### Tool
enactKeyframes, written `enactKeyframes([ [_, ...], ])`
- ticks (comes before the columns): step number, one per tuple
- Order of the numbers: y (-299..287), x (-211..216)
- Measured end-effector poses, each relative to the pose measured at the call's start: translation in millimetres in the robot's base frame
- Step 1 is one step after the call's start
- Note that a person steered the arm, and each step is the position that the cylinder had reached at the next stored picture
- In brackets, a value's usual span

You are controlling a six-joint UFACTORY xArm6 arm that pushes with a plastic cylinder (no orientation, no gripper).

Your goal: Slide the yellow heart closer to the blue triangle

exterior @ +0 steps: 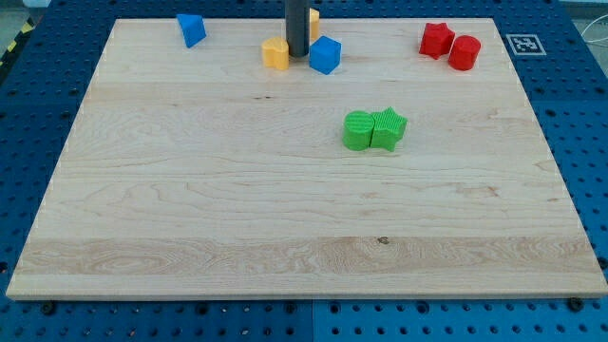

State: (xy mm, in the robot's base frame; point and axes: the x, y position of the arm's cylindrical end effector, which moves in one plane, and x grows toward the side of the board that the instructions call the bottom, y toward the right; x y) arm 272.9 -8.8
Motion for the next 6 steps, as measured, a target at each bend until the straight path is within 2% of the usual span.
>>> enactKeyframes([
  [1, 4, 6],
  [2, -18, 19],
  [5, -102, -15],
  [6, -110, -20],
])
